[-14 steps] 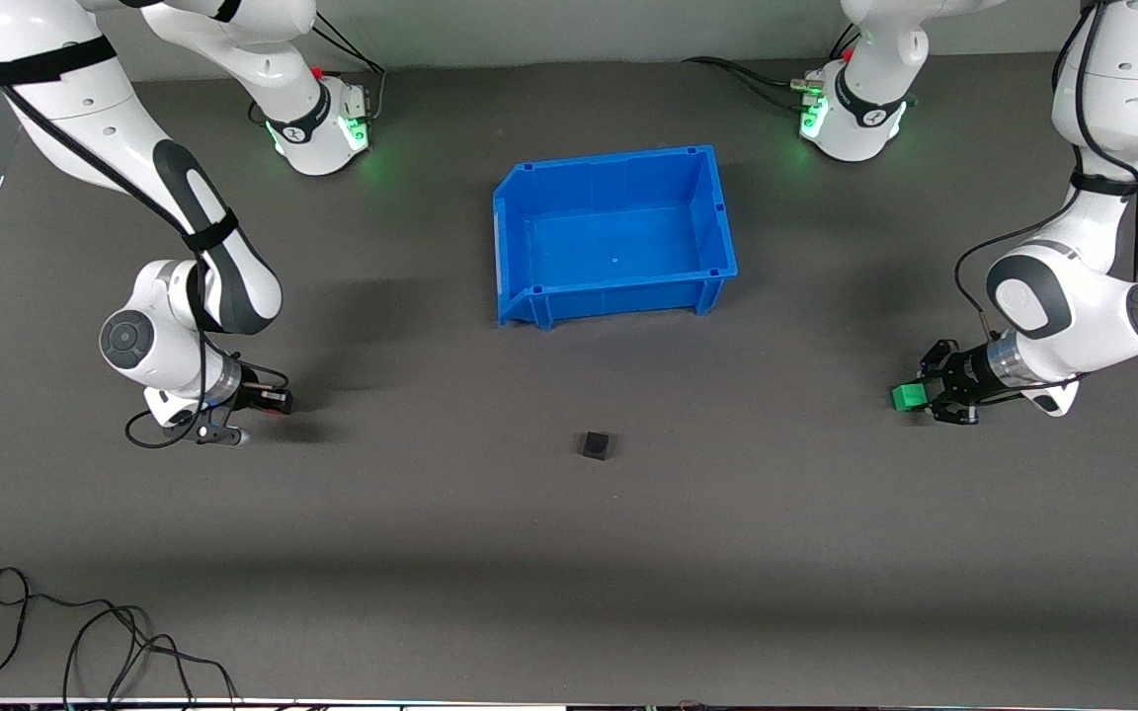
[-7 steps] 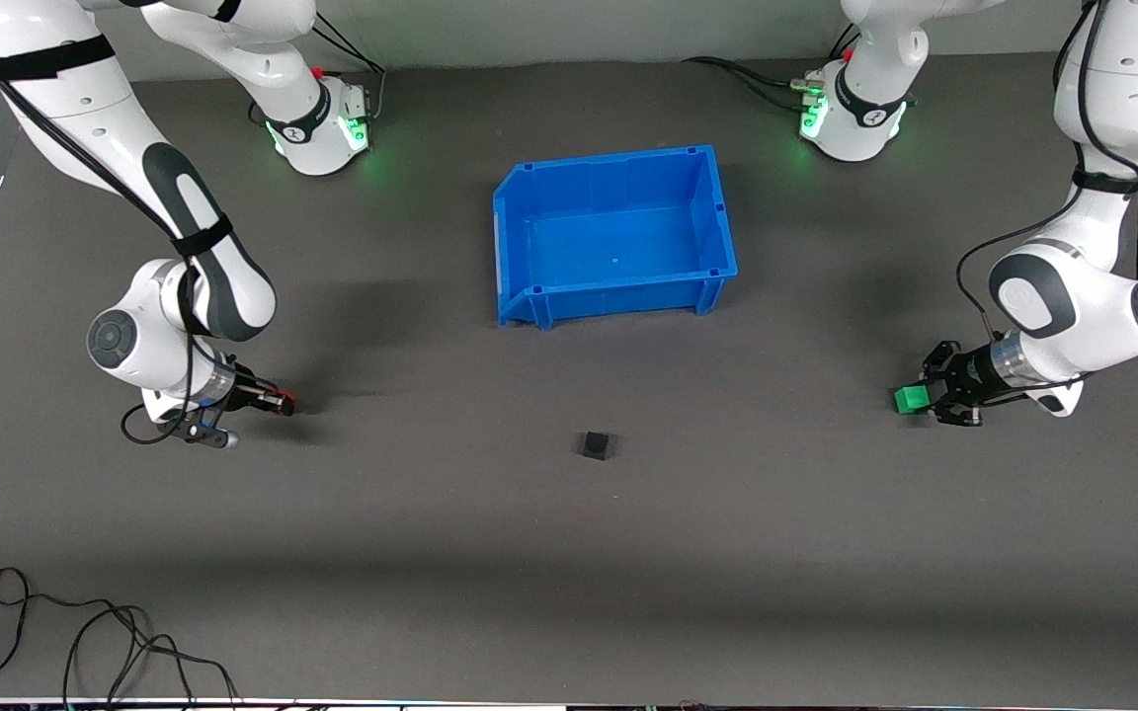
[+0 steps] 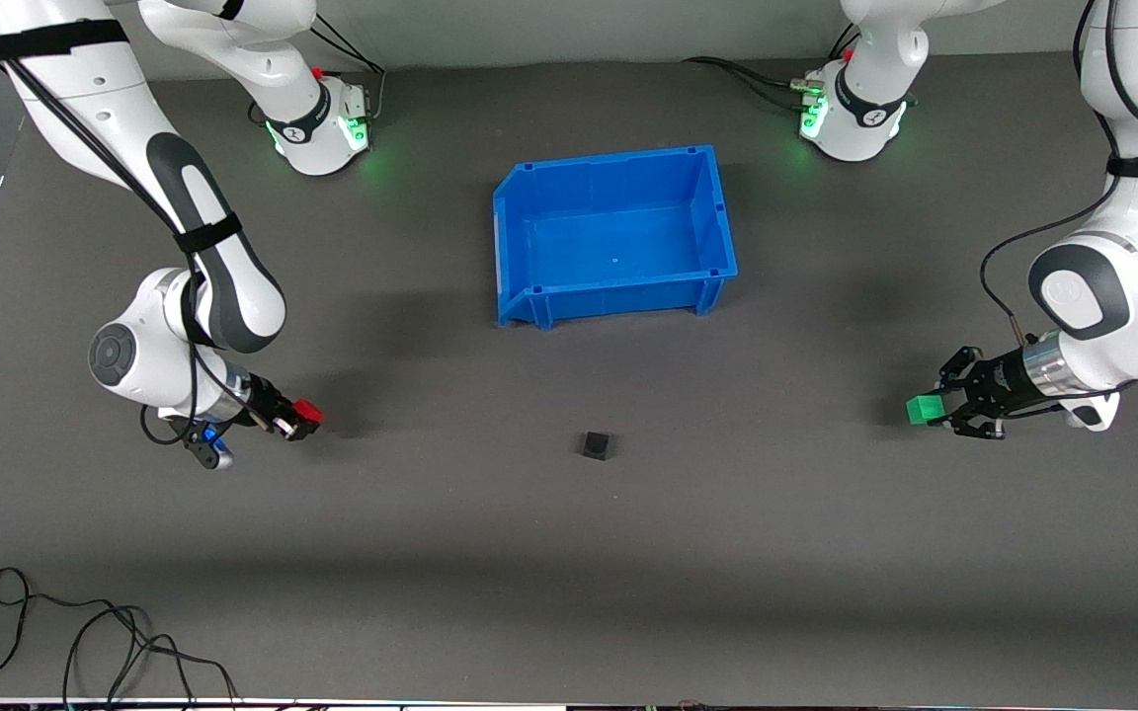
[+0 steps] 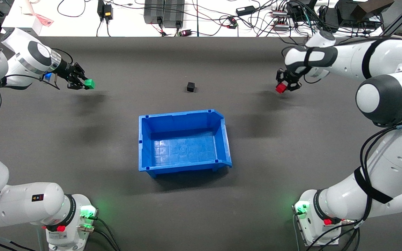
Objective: Attach green and red cubes to black cube
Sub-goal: 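Carry the red cube and green cube toward the black cube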
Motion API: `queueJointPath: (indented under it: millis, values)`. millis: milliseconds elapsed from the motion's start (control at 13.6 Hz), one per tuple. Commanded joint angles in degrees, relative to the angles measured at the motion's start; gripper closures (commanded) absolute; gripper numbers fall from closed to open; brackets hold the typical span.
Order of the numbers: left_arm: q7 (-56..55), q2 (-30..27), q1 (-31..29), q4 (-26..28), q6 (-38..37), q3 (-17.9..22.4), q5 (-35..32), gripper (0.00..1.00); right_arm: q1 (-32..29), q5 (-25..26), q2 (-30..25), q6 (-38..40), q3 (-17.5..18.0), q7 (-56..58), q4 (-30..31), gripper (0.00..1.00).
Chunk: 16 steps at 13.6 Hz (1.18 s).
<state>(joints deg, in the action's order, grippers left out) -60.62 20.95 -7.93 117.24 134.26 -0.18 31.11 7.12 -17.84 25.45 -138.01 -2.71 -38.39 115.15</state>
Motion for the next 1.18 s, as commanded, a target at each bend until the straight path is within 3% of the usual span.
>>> queueJointPath:
  millis: [0, 221, 515, 882, 1103]
  values:
    - [-0.02, 0.05, 2.91, -0.09, 0.38, 0.35, 1.05, 0.95, 3.59, -0.35, 1.44, 2.48, -0.55, -14.12, -4.75, 1.00]
    - [-0.99, 0.49, 6.33, -0.09, 2.66, 0.35, 3.42, 0.95, 8.07, 0.69, 3.99, 2.57, -0.81, -29.05, -9.31, 1.00]
    - [-5.98, 1.81, 12.31, 0.00, 7.58, 0.35, 4.84, 0.93, 15.09, 10.89, 10.92, 5.62, -0.72, -53.76, -19.32, 1.00]
    - [-15.47, 3.39, 20.92, -0.09, 14.35, 0.35, 5.19, 0.93, 20.37, 10.90, 20.06, 14.86, -0.46, -73.11, -36.55, 1.00]
    - [-16.72, 3.83, 26.01, -0.09, 16.80, 0.35, 5.27, 0.93, 23.01, 10.99, 23.32, 15.92, -0.46, -82.69, -41.92, 1.00]
